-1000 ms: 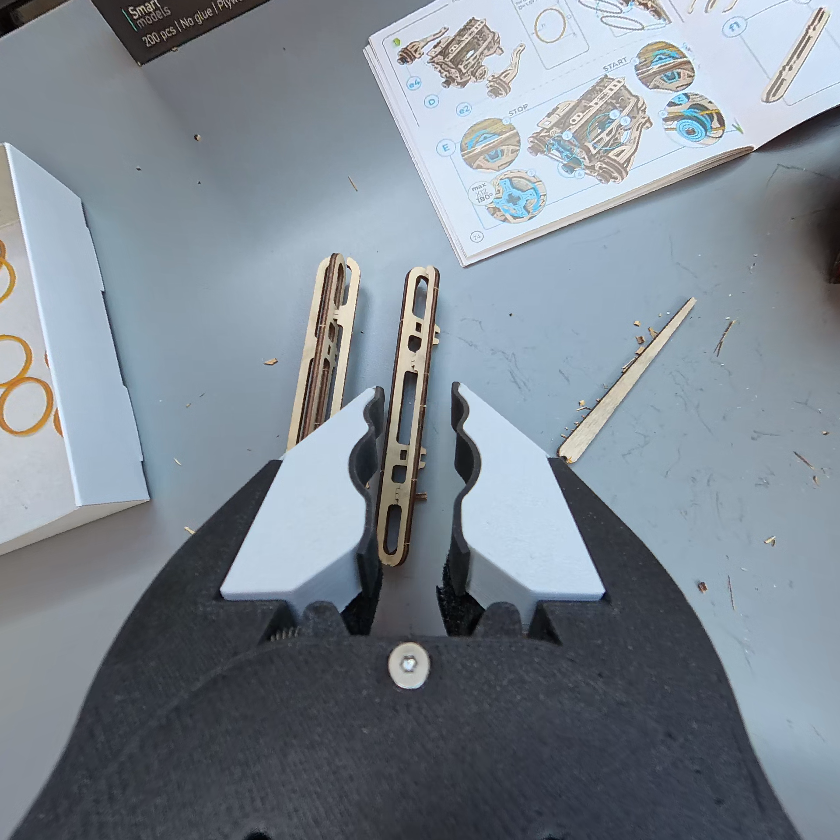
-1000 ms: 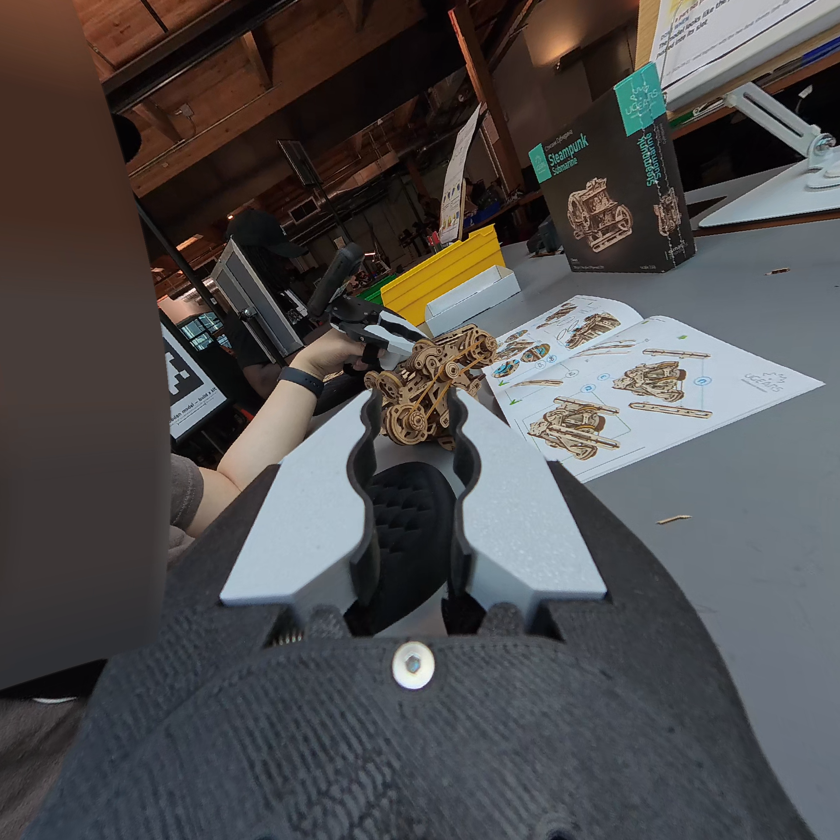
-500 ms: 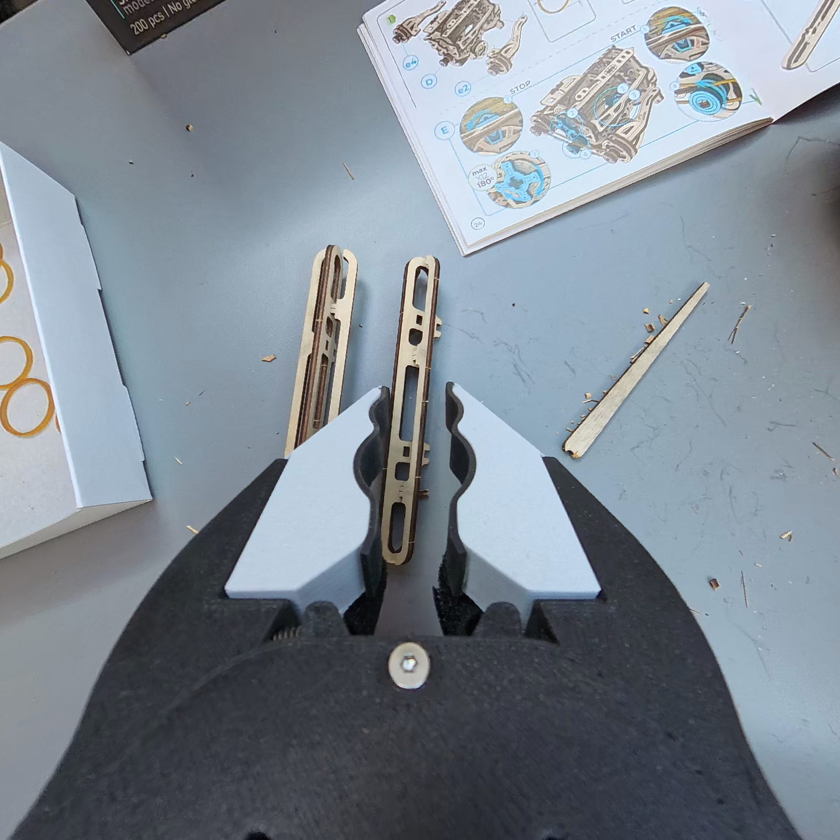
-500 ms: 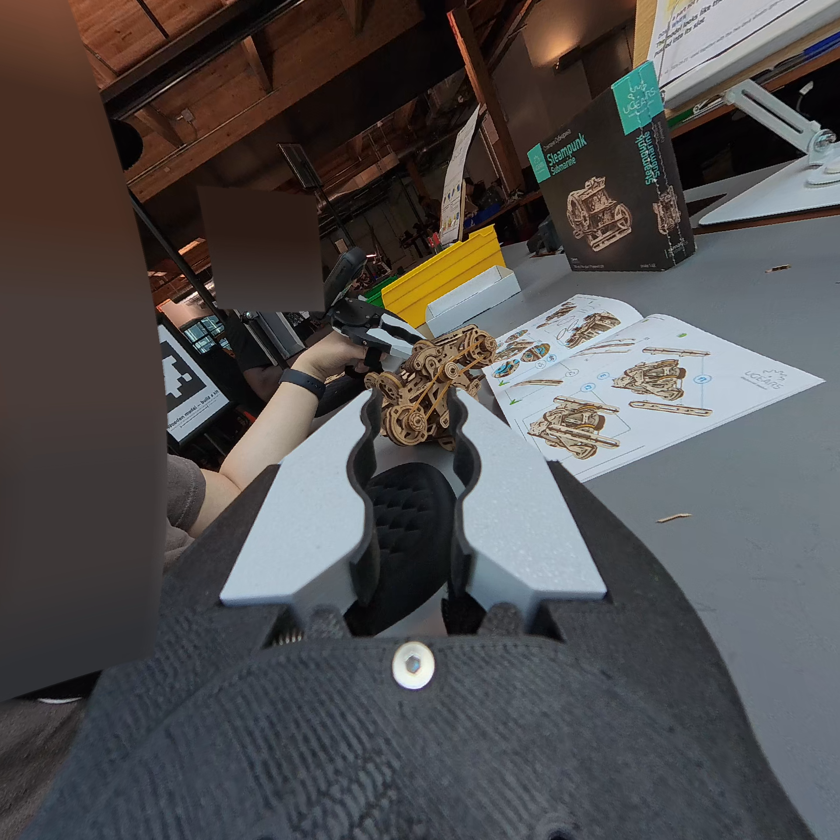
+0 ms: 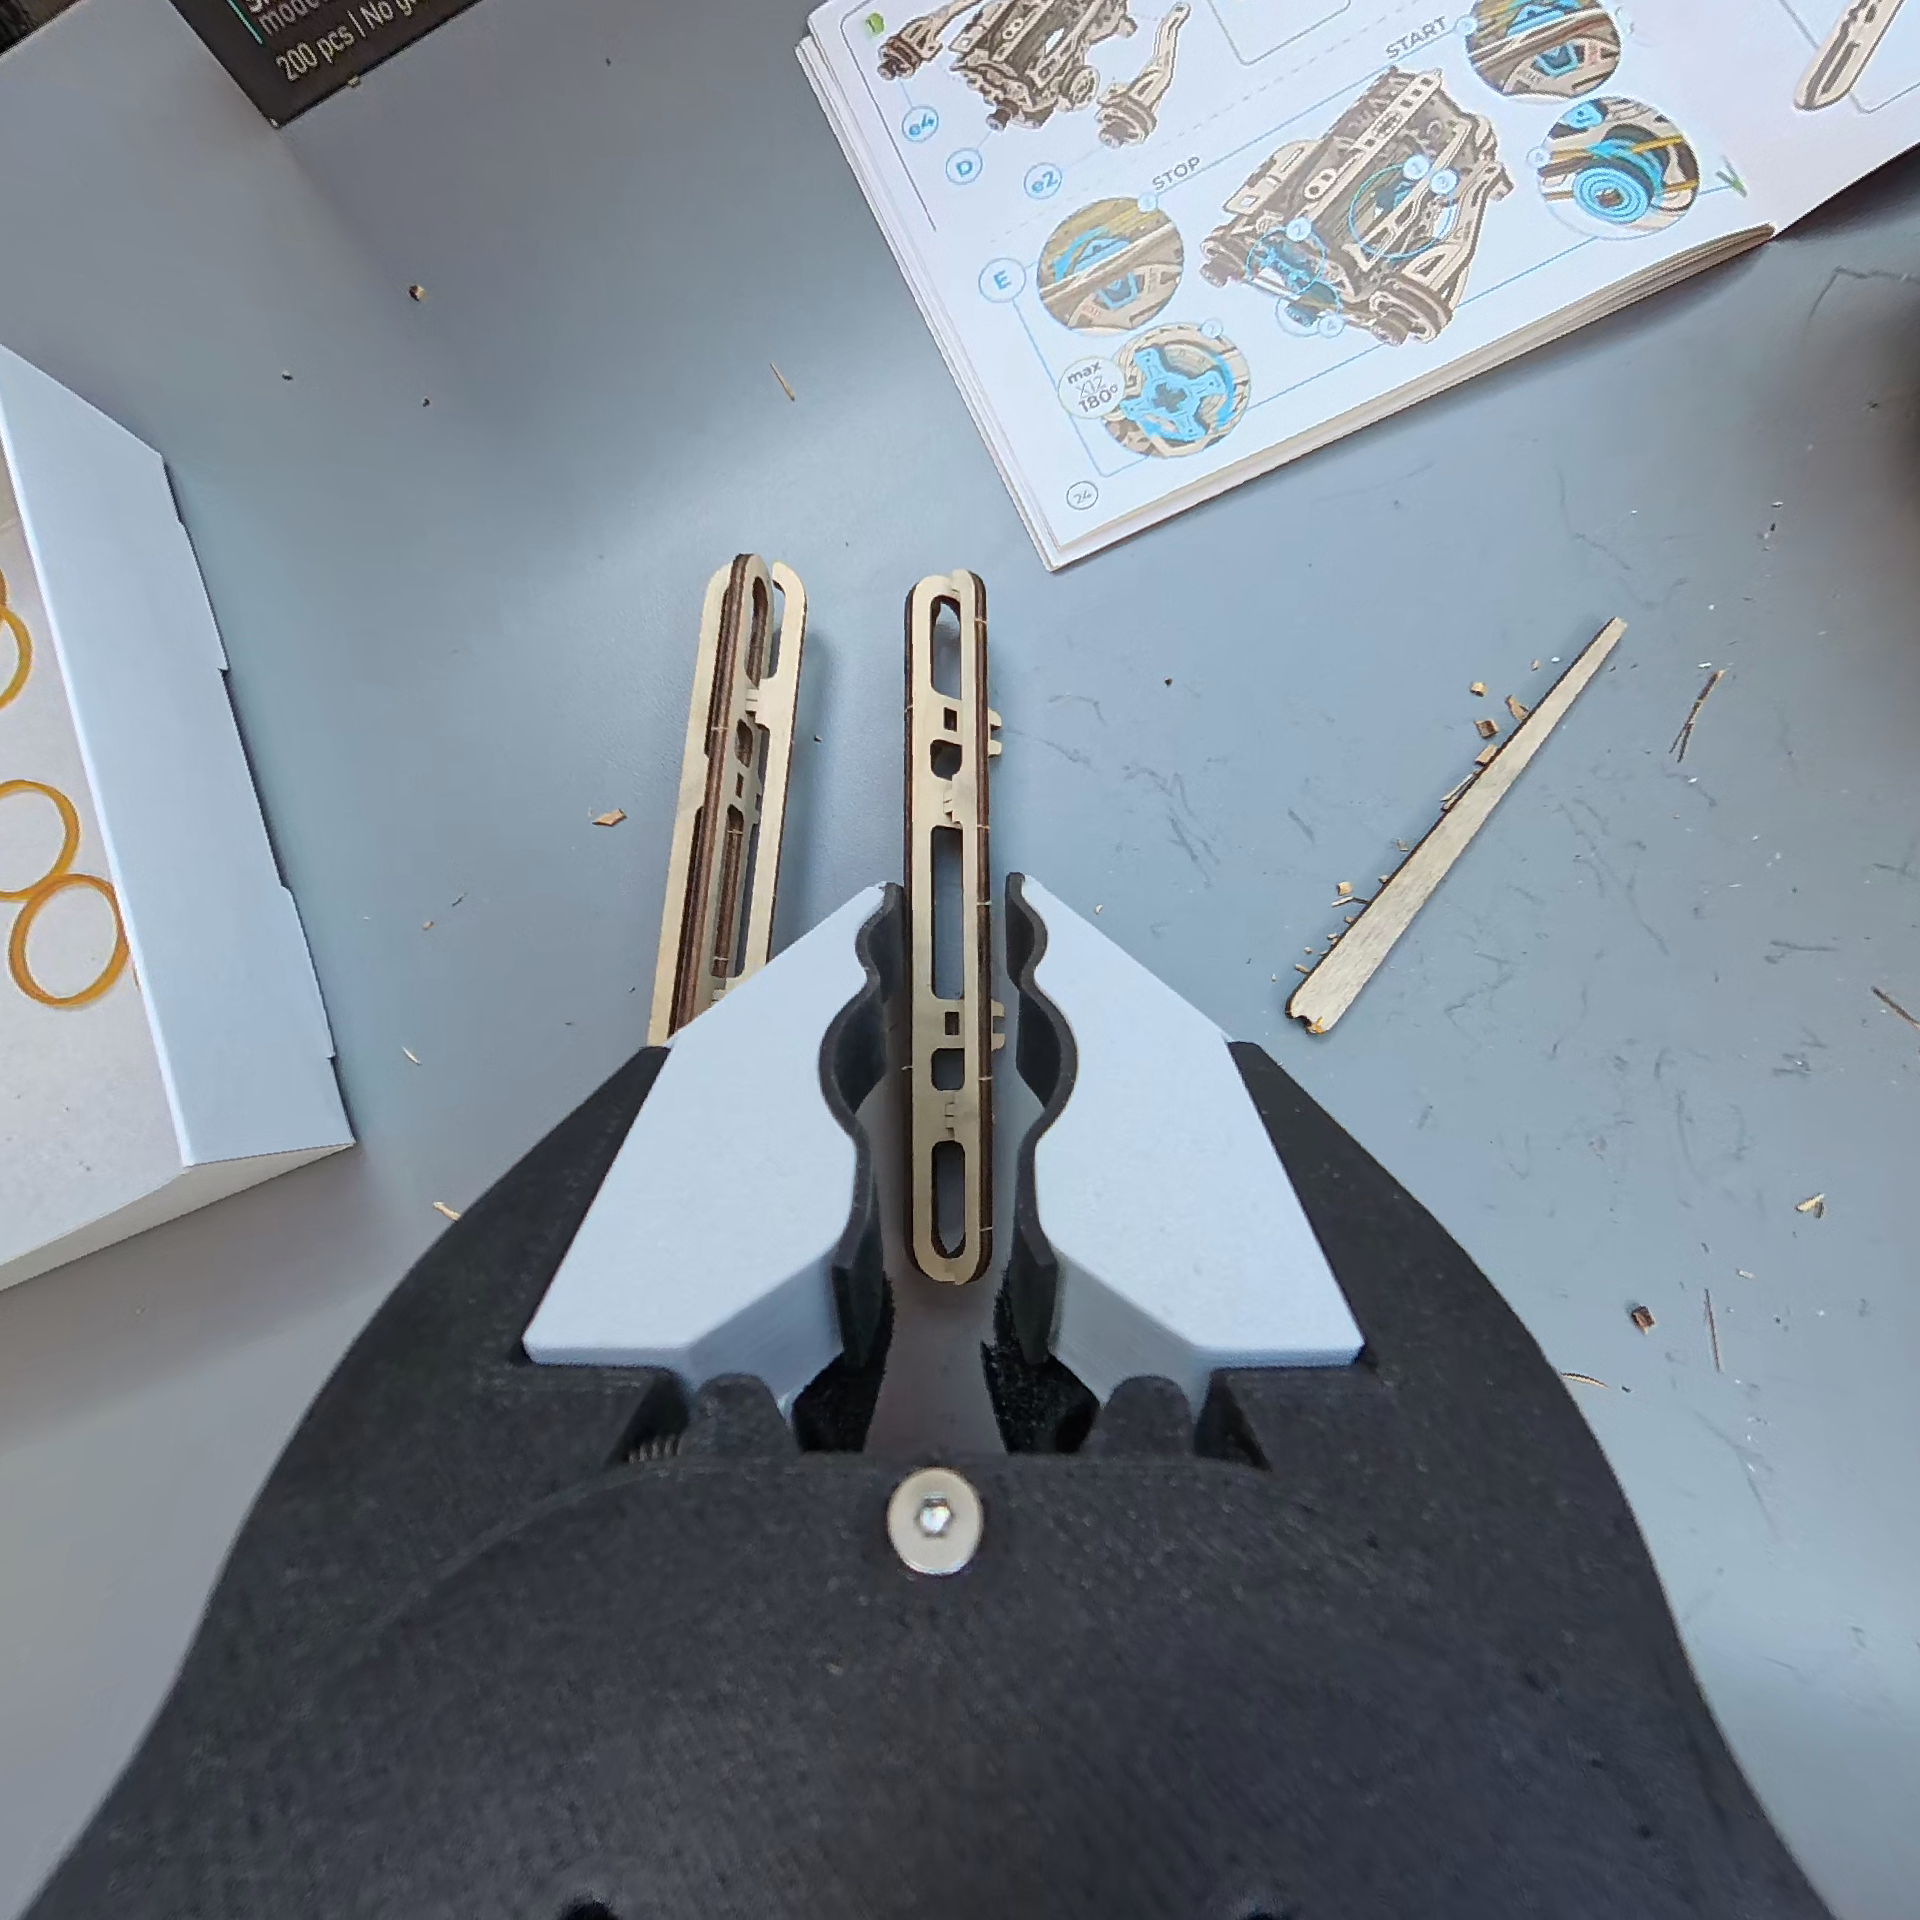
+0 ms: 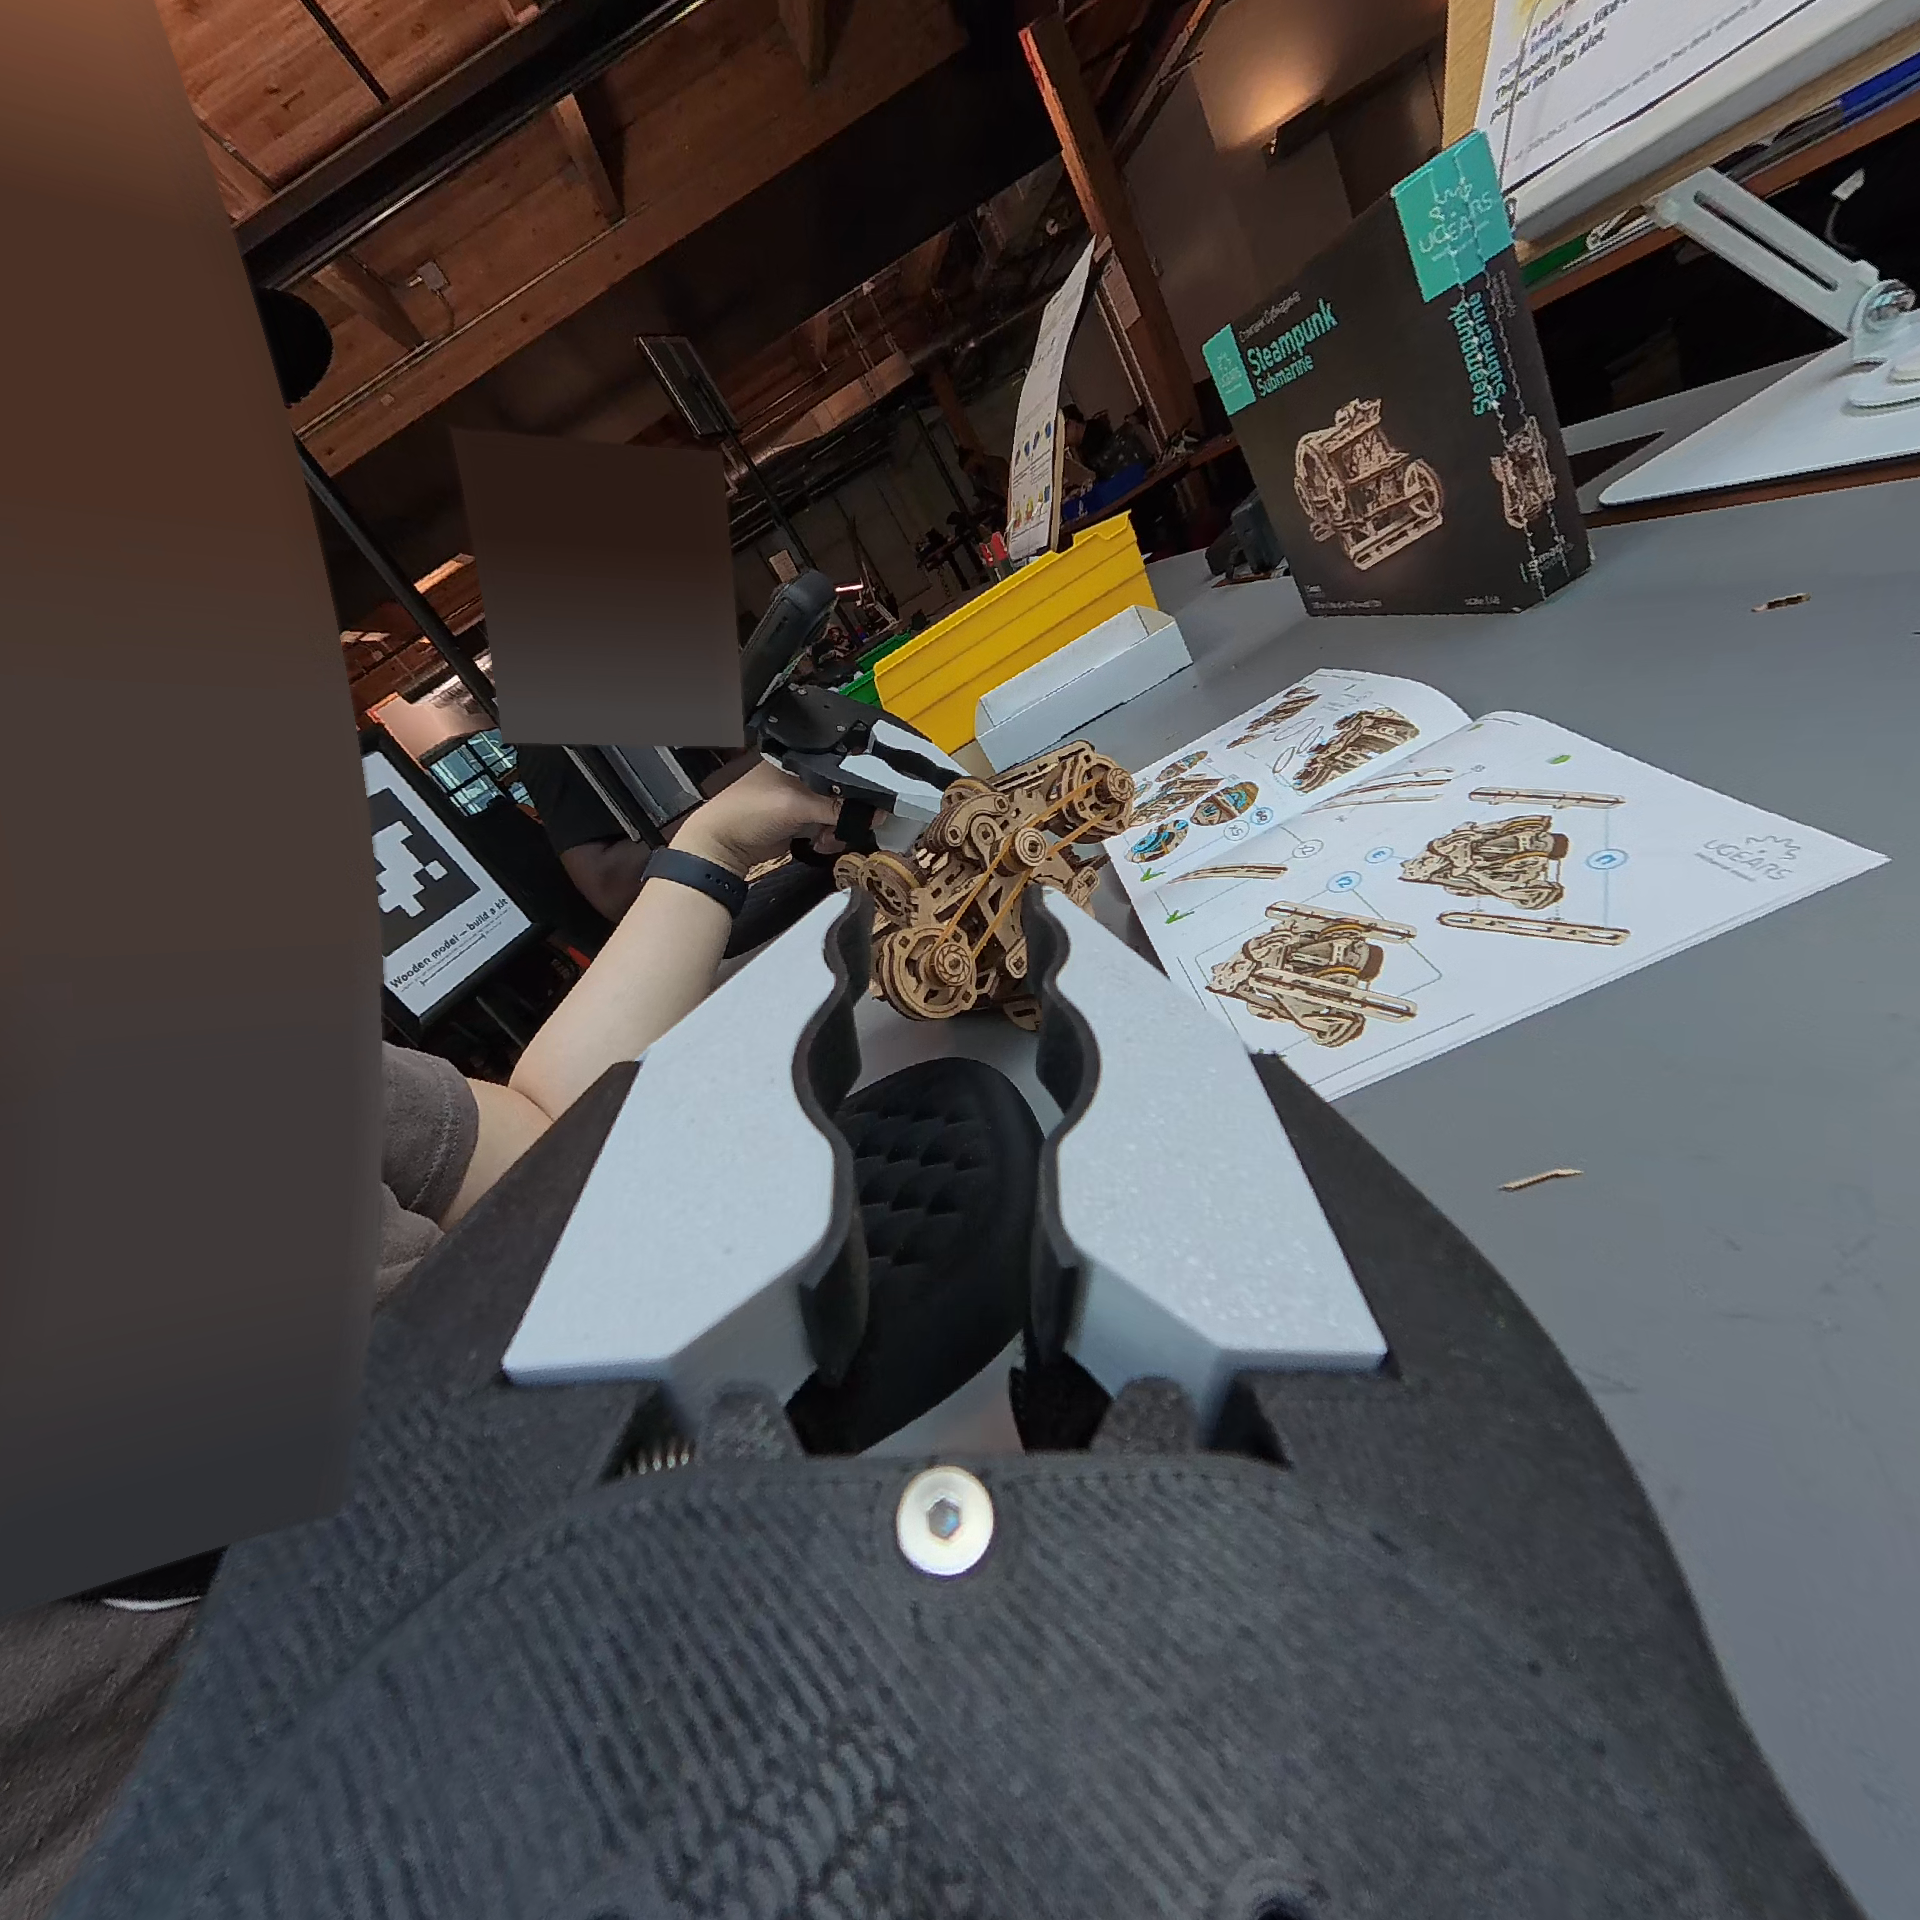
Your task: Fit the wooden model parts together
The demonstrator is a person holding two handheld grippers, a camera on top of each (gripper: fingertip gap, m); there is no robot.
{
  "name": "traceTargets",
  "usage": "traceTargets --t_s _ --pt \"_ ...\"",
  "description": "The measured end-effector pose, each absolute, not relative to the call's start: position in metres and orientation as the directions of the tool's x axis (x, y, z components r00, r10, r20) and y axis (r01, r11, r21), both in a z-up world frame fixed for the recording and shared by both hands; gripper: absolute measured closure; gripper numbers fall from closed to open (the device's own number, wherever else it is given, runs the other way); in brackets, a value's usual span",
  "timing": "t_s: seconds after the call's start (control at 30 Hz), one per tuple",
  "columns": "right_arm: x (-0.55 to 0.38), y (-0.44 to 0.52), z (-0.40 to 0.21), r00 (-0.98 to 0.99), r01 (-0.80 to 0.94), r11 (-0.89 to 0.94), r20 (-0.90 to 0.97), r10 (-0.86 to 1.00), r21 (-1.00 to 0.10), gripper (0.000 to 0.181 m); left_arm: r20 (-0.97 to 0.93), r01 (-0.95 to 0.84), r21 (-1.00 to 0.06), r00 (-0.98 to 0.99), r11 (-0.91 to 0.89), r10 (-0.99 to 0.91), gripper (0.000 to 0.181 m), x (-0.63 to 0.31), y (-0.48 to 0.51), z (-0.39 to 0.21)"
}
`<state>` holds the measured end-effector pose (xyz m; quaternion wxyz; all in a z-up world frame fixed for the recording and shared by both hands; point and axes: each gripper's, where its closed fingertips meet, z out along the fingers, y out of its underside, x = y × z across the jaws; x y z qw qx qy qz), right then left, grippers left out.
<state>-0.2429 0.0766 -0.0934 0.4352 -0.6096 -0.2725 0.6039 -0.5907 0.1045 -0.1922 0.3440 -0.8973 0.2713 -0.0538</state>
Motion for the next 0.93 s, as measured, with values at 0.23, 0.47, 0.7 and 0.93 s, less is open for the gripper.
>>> traceTargets --t_s 0.23,0.47,0.7,0.93 --pt "-0.243 0.077 -0.094 0.119 -0.194 -0.477 -0.504 0.856 -0.857 0.155 -0.112 -0.449 -0.656 0.853 -0.608 -0.509 0.16 -0.593 0.107 -0.189" --pt "-0.243 0.077 -0.094 0.116 -0.193 -0.487 -0.513 0.851 -0.852 0.155 -0.121 -0.413 -0.731 0.862 -0.543 -0.492 0.154 -0.593 0.111 -0.168" --pt "-0.243 0.077 -0.094 0.114 -0.193 -0.486 -0.512 0.851 -0.852 0.155 -0.123 -0.456 -0.666 0.848 -0.591 -0.516 0.153 -0.59 0.108 -0.185" --pt "-0.243 0.077 -0.094 0.111 -0.195 -0.492 -0.517 0.849 -0.849 0.155 -0.125 -0.467 -0.655 0.842 -0.594 -0.525 0.16 -0.588 0.108 -0.187"
